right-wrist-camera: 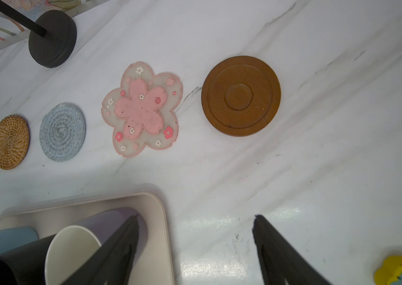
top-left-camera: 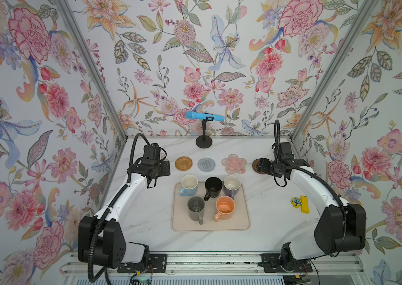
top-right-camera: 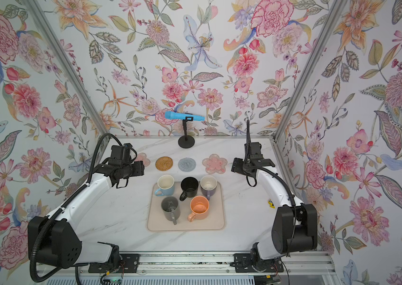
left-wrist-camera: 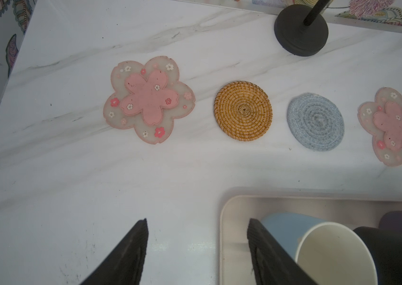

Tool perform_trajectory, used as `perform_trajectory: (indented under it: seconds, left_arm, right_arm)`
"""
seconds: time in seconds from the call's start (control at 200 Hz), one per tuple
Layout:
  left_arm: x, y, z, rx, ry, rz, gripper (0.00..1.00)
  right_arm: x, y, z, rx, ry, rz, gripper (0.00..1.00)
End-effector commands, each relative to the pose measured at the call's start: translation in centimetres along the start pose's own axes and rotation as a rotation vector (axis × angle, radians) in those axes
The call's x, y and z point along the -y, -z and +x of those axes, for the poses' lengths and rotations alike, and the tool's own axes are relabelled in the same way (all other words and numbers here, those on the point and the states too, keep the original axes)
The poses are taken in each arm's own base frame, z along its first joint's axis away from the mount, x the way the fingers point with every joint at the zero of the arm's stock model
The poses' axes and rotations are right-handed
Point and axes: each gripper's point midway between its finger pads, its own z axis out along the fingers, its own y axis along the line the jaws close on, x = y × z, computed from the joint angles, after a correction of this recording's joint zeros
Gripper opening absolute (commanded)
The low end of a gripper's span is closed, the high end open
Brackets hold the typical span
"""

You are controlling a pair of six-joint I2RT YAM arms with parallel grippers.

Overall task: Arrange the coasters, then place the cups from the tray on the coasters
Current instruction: 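Raise the right gripper off the brown coaster and draw it back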

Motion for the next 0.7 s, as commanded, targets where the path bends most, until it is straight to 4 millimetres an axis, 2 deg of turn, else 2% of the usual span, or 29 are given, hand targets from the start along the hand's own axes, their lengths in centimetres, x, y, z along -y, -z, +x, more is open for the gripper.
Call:
perform_trajectory:
  seconds: [0.0,0.09,0.24,0.57,0.696]
  left_arm:
    - [-0.5,0.8,1.3,-0.025,-0.05,-0.039,0.68]
    - [-0.6,1.4,1.8,-0.029,-0.066,-0.051,0.68]
    - [-0.8,2.3,2.8,-0.03,-0.082,-0.051,0.68]
    - [-1.8,2.6,6.7,-0.108,-0.096,-0.076,0.68]
    - [-1.1,2.9,8.4,-0.143,-0.093,-0.031,0.68]
  right_arm:
    - [0.4,0.4,1.3,-0.007,0.011,0.011,0.75]
    - [0.4,0.9,1.7,0.001,-0.006,0.002,0.75]
    - [-0.7,1.9,1.1,0.054,-0.029,-0.051,0.76]
    - [-1.9,2.5,0.6,0.105,-0.015,-0.037,0.77]
    - [-2.2,3.0,0.3,0.119,0.001,-0.041,0.78]
